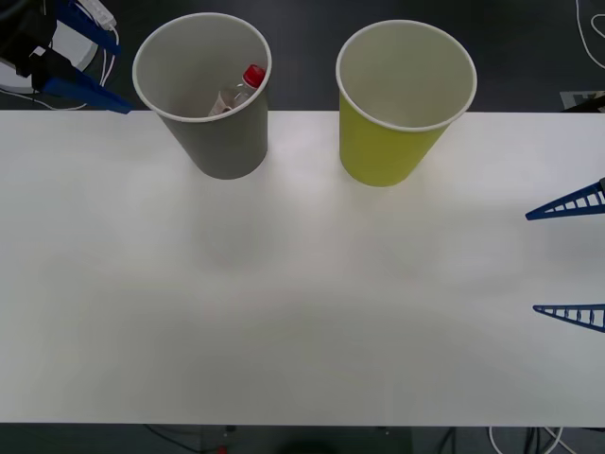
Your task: Put the can into the green bin and the plastic bottle into the gray bin
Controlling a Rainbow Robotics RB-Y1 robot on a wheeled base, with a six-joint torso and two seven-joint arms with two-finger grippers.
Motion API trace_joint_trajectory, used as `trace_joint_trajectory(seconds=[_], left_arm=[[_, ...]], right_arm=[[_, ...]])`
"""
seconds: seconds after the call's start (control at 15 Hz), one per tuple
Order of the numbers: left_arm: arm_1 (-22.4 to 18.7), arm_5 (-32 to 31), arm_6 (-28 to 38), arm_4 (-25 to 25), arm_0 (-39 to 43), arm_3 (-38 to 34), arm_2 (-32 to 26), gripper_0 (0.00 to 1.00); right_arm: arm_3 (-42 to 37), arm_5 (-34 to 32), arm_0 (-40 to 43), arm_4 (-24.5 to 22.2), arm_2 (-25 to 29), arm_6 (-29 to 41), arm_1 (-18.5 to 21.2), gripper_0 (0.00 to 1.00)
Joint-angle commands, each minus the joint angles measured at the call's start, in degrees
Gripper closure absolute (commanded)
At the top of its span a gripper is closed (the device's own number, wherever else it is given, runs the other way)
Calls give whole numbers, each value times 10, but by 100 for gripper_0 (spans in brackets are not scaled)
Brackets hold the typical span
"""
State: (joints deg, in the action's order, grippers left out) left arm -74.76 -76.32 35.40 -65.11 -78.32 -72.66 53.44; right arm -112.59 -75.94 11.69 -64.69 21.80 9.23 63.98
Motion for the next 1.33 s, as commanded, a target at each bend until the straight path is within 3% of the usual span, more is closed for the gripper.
trace_joint_trajectory(seconds=[0.07,0.53,0.93,1.13,1.33], left_arm=[[-24,1,-57,19,27,-10,0,0],[-96,80,-133,111,126,-100,-1,0],[-90,147,-251,220,229,-104,-14,0],[-66,152,-270,216,328,-111,-110,0],[-29,166,-264,147,454,-159,-245,0]], right_arm=[[0,0,0,0,0,0,0,0],[0,0,0,0,0,0,0,0],[0,0,0,0,0,0,0,0],[0,0,0,0,0,0,0,0],[0,0,0,0,0,0,0,0]])
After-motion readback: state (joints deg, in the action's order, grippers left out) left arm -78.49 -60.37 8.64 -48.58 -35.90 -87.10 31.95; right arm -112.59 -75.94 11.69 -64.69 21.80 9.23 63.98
